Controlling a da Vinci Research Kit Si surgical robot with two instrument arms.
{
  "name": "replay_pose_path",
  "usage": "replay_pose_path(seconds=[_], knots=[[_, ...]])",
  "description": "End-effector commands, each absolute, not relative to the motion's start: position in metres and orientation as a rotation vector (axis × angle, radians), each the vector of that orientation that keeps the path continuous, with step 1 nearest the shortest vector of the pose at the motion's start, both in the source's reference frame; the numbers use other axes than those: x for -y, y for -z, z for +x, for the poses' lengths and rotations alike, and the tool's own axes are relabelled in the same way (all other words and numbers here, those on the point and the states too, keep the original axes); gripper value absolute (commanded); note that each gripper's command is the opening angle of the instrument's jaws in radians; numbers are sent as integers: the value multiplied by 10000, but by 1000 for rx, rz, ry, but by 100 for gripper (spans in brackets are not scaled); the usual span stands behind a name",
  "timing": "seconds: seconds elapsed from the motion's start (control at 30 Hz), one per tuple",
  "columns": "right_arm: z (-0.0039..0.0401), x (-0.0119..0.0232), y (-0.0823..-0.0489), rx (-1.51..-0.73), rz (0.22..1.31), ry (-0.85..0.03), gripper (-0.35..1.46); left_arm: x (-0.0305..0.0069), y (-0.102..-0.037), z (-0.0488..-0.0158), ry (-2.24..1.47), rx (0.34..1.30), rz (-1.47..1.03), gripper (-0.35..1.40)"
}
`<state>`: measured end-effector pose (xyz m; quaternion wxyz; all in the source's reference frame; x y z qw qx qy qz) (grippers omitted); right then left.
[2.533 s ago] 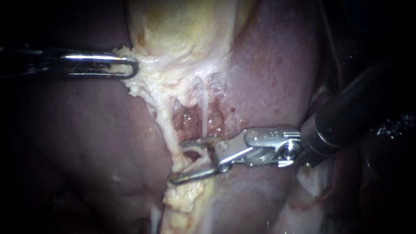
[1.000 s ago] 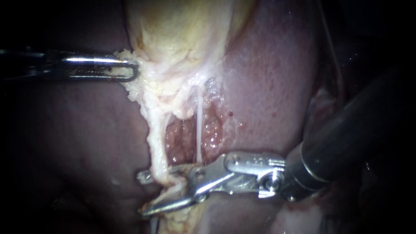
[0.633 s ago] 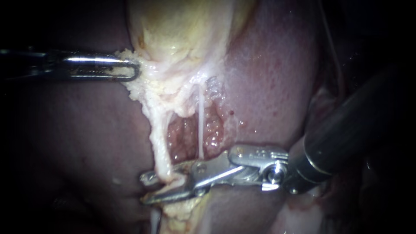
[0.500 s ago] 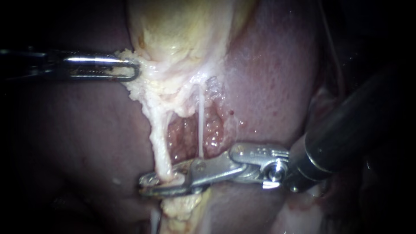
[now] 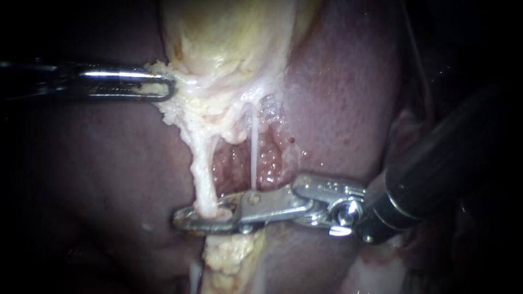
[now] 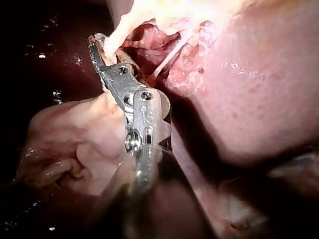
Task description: Clipping first clip left tube
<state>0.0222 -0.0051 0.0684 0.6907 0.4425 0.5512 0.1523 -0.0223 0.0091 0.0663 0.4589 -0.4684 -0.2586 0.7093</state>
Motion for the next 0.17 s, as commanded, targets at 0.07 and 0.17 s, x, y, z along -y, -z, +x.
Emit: replay_pose_path(seconds=[0.07,0.17], knots=[[223,52,-684,-1232,990,-342,-35,-91,-663,-224,-1747,637,-1153,-35],[223,52,-684,-1232,991,-342,-35,-91,-663,-224,-1746,637,-1153,-35]])
